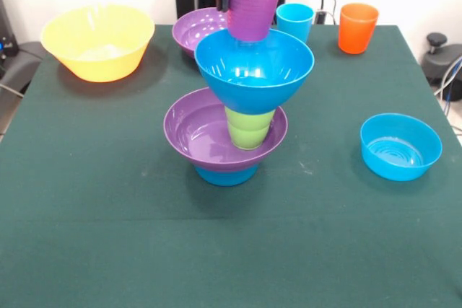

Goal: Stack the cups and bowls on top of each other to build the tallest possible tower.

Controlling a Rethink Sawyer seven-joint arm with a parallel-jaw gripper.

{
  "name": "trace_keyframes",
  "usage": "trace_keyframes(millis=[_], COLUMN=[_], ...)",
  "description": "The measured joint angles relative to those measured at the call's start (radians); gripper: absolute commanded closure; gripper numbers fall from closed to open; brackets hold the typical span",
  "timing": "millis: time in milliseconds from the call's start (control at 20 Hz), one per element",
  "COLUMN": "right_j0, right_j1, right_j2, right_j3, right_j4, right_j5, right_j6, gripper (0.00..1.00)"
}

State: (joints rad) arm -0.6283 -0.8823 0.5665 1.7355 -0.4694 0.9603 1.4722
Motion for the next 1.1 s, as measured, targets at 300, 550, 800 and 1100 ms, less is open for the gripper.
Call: trace_keyframes(millis=[300, 550, 800, 1100], right_j0=[-0.019, -0.033, -0.043, -0.044], right_j1=[0.0, -0.004, -0.005, -0.005], right_j2=[0.014, 0.028, 0.043, 0.07], right_j3=[0.0, 0.0, -0.001, -0.005], right_j4=[-0.002, -0.004, -0.006, -0.008], right_j5=[0.0, 0.0, 0.0, 0.0], right_j6=[0.0, 0.0, 0.0, 0.0], gripper=[1.0, 1.0, 1.0, 1.0])
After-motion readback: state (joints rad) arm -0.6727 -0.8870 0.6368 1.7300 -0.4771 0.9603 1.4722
